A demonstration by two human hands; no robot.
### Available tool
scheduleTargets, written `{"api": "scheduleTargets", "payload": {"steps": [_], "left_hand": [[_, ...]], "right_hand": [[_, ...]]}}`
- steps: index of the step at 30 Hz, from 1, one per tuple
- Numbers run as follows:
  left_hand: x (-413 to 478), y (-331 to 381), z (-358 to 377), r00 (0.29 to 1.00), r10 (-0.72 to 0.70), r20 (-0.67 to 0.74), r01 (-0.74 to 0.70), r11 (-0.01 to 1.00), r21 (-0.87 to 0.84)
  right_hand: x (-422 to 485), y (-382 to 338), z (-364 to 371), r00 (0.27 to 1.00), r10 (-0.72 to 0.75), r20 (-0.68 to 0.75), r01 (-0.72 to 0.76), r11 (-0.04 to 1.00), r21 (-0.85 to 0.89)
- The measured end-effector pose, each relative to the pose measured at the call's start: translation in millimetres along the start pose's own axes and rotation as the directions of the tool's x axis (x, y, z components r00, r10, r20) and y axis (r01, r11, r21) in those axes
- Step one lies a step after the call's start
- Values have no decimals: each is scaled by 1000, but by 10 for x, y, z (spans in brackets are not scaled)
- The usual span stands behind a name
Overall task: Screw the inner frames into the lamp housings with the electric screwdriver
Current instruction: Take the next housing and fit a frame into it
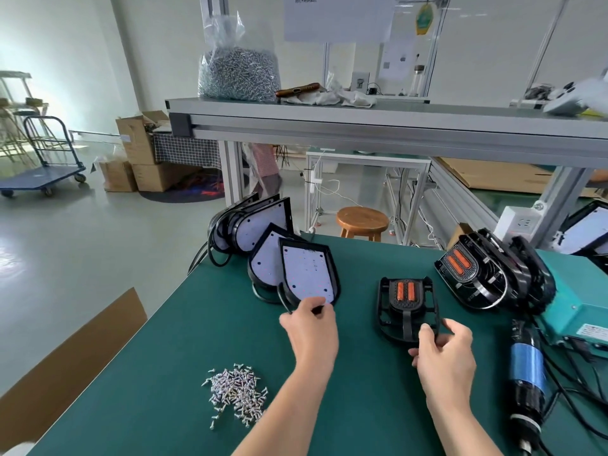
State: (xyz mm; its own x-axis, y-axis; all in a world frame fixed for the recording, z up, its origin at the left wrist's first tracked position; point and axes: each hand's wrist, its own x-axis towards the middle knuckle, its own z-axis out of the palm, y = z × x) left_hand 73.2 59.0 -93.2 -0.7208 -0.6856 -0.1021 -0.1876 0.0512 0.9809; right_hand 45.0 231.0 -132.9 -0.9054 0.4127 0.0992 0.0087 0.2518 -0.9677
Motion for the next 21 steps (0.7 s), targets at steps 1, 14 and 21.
{"api": "scheduleTargets", "payload": {"steps": [1,14,21], "left_hand": [[-92,-9,14,1000,7,24,-8,1000,7],[-772,-274,-33,943,208,261,-263,945,196],[-281,77,-246,908,405,-112,-379,904,196]], "right_hand": [[1,6,4,1000,4,-4,-3,1000,15],[41,29,-48,995,46,-94,-32,989,144],[36,31,-39,994,71,-86,-53,979,199]]}}
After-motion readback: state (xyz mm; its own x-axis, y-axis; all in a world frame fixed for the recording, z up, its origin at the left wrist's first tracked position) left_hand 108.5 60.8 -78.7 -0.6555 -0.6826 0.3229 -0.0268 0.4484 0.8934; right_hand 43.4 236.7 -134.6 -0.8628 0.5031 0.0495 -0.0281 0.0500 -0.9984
